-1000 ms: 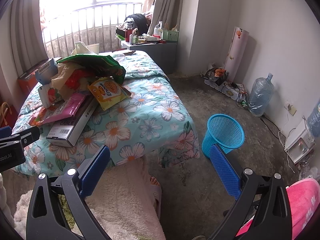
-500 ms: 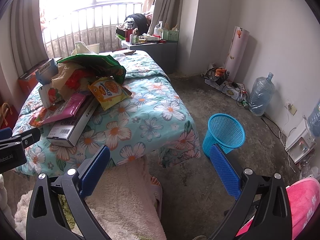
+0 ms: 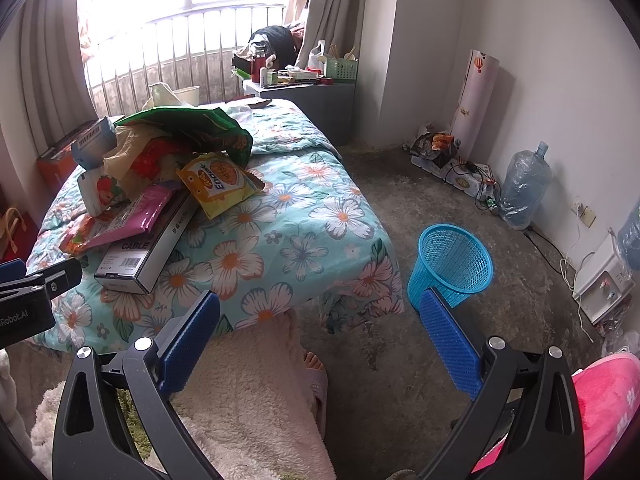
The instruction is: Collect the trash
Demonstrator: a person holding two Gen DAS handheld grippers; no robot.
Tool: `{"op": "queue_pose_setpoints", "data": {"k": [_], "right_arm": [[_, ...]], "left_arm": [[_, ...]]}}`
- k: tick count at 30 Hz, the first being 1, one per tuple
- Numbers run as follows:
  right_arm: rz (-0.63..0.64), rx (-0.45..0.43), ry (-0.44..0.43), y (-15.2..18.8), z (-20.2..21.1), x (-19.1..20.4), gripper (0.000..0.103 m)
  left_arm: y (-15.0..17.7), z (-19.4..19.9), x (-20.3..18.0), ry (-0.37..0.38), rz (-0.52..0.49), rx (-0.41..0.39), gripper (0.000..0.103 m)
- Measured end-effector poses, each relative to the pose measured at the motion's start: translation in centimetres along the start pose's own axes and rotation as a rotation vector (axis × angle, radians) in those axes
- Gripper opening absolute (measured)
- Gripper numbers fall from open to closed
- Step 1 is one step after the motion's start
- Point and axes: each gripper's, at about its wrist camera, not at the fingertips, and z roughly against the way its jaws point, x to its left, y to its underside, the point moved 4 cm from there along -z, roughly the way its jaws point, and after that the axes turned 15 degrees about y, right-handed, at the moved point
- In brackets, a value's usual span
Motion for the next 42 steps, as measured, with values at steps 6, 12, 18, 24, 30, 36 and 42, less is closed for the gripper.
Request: {"op": "queue_pose_setpoints", "data": {"k": [6,12,18,24,30,36,42], "right_arm": [[-0.036,-0.006,-0.032,-0.4,-0.3,0.4,0.097],[-0.05,-0.016,-0.102,-1.2,-0.7,2.0,0.097],[-0.039,-0.012,-0.193,-2.2,-1.9,4.3,0.097],[-0.059,0.017,-0.221,-3.5,-3.1,5.5,0.097],[-0.092,0.035,-0.244,-5.2,-4.2,5.5,0.097],[-0.146,0.023,-0.262,-7.7,-5.5,4.5,0.097],[-0.223,-0.013,-0.286,-12.2,-7.5,1.9,0.095]], "left_arm": [[-0.2,-0.3,1.1,0.008,0.024,0.009,0.094],[-0.4,-0.6,4.0,0.049,0.05,-0.019,0.094],[-0.8,-0.2,7.4,0.097,0.082,-0.118,0.094],[-2.6,0.2,9.3,0.214,0.085,-0.223,0.094],[-6.6,1.4,9.6,0.246,0.021,-0.306,0.094],[-12.8,1.9,10.3,0.329,0.037,-0.348,0.094],[-21.0,1.0,9.1,0.437,-0.009,-0.294,0.094]]}}
